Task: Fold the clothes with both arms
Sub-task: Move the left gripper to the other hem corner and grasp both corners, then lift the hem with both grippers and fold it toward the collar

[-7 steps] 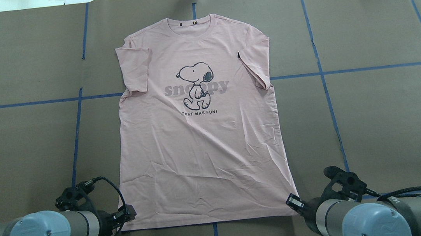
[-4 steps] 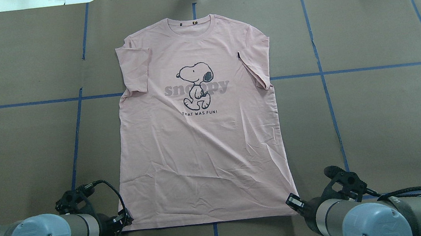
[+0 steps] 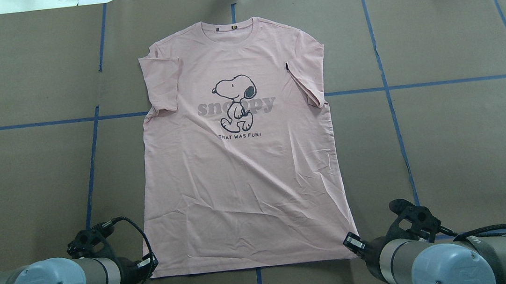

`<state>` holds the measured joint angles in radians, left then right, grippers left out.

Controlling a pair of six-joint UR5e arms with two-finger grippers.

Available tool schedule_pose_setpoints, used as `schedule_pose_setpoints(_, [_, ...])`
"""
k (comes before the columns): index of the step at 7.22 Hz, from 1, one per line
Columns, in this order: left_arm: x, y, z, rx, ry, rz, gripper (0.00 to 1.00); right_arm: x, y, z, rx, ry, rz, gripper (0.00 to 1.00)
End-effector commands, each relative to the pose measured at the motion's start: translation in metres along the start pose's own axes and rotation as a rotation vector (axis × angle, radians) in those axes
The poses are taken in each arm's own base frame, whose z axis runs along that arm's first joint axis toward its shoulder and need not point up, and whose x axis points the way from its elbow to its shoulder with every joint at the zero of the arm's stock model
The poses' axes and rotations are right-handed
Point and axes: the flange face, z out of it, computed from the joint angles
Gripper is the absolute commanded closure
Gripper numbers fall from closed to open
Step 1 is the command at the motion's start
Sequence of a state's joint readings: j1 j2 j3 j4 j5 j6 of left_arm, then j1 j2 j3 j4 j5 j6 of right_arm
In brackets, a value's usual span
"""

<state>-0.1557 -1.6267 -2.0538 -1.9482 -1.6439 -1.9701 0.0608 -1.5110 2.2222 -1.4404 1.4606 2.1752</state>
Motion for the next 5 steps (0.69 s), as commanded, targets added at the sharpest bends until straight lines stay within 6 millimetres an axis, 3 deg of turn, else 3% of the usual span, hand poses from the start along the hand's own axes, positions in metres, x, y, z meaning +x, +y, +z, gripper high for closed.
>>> schedule_pose_setpoints(1, [0.013, 0.014, -0.031, -0.035, 0.056, -0.015, 1.00, 0.004, -0.004, -0.010, -0.004, -0.005, 0.001, 1.00])
schedule_pose_setpoints(3, [0.020, 0.055, -0.088, -0.115, 0.087, -0.016, 1.00, 0.027, -0.016, -0.046, -0.049, 0.011, 0.000, 1.00])
schedule_pose_setpoints(4, [0.024, 0.060, -0.122, -0.122, 0.077, -0.085, 1.00, 0.032, -0.024, -0.065, -0.054, -0.003, 0.003, 1.00])
schedule_pose_setpoints(5, [0.027, 0.055, -0.143, -0.107, 0.070, -0.116, 1.00, 0.024, -0.035, -0.079, -0.040, -0.038, 0.023, 1.00])
